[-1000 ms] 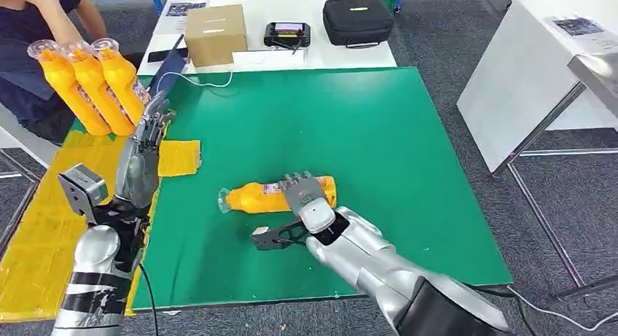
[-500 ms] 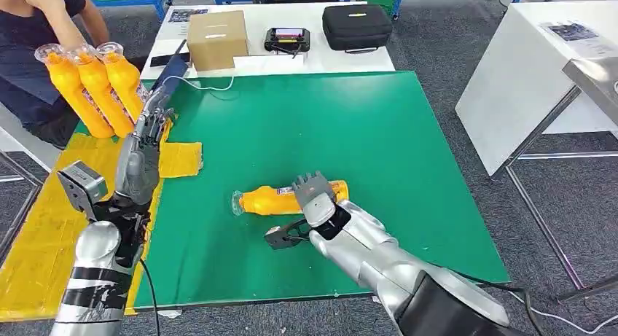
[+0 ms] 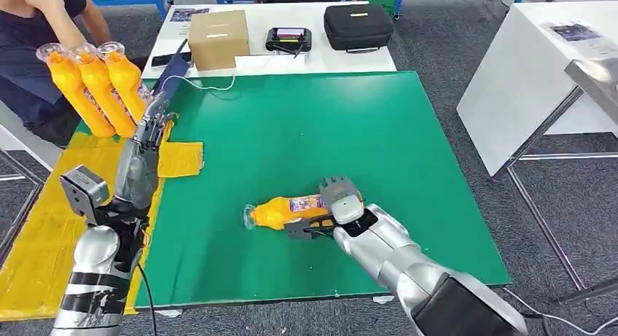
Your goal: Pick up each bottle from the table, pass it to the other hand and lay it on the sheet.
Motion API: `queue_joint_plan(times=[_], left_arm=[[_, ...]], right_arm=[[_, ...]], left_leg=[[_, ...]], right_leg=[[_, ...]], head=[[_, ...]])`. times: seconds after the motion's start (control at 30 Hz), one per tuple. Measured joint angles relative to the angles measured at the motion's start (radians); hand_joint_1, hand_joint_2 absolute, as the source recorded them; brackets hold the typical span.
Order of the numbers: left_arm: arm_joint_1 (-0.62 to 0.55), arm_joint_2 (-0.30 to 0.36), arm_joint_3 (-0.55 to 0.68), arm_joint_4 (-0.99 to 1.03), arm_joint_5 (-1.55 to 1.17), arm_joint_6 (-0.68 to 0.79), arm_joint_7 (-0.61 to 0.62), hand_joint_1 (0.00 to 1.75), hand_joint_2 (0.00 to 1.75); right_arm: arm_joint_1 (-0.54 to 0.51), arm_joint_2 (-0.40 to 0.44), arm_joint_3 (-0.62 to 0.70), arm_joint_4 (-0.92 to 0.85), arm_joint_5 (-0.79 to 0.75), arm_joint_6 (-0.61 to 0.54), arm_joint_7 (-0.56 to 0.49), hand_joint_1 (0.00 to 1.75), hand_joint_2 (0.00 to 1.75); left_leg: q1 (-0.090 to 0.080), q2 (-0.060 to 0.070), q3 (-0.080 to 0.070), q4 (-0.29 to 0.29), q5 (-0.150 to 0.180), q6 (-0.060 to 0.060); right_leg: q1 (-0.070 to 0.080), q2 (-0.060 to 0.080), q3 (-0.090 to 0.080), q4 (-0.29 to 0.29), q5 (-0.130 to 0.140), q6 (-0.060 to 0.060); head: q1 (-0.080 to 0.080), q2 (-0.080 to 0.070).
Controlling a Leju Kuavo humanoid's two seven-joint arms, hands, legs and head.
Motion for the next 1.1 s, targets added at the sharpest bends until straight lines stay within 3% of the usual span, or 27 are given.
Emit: queue_joint_plan(times=[0.03, 0.33, 0.83, 0.97, 1.1], left_arm=[[0.006, 0.003, 0.001, -0.007, -0.006, 0.002, 0.004, 0.0, 0.0], [0.021, 0.031, 0.021, -0.022, -0.012, -0.006, 0.01, 0.0, 0.0], [-0.022, 0.05, 0.004, 0.014, 0.028, -0.019, -0.009, 0.0, 0.0], [0.0, 0.053, 0.004, 0.013, 0.047, -0.001, -0.011, 0.0, 0.0], [0.06, 0.04, 0.015, -0.047, 0.049, 0.036, 0.041, 0.0, 0.0]], right_arm=[[0.006, -0.006, -0.019, -0.004, 0.004, -0.01, 0.003, 1.75, 1.75], [0.024, -0.042, -0.166, -0.025, -0.047, 0.068, -0.132, 1.75, 1.75], [0.015, -0.096, -0.294, -0.028, -0.296, 0.155, -0.357, 1.75, 1.75], [0.034, -0.099, -0.363, -0.037, -0.446, 0.131, -0.402, 1.75, 1.75], [0.146, -0.069, -0.463, -0.183, -0.661, -0.086, -0.425, 1.75, 1.75]], left_leg=[[0.0, 0.0, 0.0, 0.0, 0.0, 0.0], [0.0, 0.001, 0.004, 0.0, 0.0, 0.0], [0.001, 0.002, 0.005, 0.0, -0.003, -0.002], [0.001, 0.004, 0.0, 0.0, -0.002, -0.002], [0.001, 0.006, -0.004, 0.0, -0.002, -0.002]], right_leg=[[0.0, 0.0, 0.0, 0.0, -0.001, -0.002], [0.0, 0.0, 0.002, -0.001, -0.002, -0.001], [0.001, 0.001, 0.004, 0.0, -0.001, -0.001], [0.001, 0.004, 0.01, 0.0, 0.001, -0.001], [0.003, 0.005, 0.006, 0.001, 0.001, -0.001]], head=[[0.0, 0.0], [0.0, 0.0], [0.0, 0.0], [0.0, 0.0], [0.0, 0.0]])
